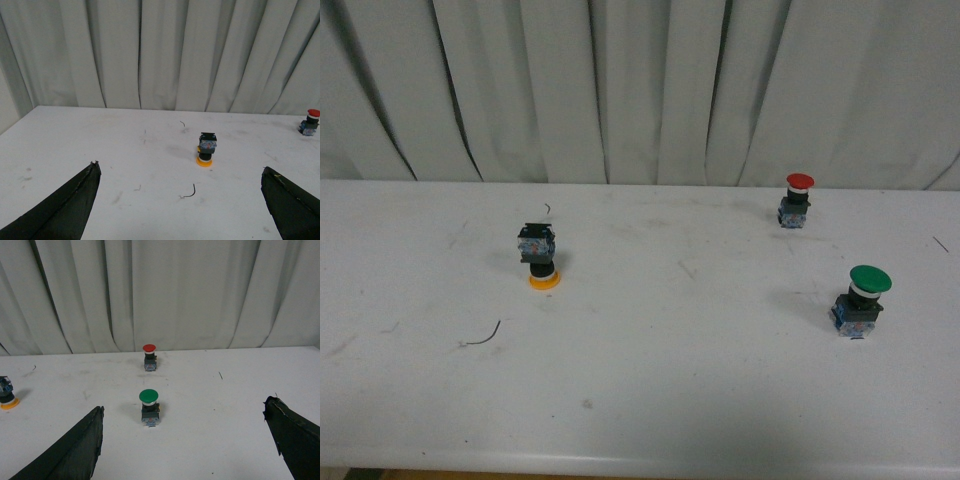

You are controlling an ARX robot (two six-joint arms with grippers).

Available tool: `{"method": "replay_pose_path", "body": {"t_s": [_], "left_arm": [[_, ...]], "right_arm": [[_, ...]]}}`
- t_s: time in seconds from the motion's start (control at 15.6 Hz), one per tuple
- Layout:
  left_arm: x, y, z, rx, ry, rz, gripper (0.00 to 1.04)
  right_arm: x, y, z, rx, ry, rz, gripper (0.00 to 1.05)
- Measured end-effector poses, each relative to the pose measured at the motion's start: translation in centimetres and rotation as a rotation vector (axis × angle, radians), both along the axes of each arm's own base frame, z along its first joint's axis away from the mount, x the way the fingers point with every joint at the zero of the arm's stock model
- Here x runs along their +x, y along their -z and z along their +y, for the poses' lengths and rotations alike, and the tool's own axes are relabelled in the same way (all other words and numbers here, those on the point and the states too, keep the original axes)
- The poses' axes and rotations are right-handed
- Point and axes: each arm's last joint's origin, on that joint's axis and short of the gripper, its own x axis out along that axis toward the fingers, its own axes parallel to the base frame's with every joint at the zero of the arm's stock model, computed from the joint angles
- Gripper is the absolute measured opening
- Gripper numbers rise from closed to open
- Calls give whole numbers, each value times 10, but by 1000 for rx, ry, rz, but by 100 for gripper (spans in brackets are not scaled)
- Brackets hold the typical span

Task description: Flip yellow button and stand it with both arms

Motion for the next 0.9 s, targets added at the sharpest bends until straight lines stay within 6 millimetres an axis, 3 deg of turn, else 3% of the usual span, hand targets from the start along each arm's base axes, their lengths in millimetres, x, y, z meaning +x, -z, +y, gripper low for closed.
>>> {"method": "replay_pose_path", "body": {"t_s": [0.9], "left_arm": [[0, 0, 0, 0, 0, 0, 98]], "right_arm": [[0, 0, 0, 0, 0, 0, 98]]}}
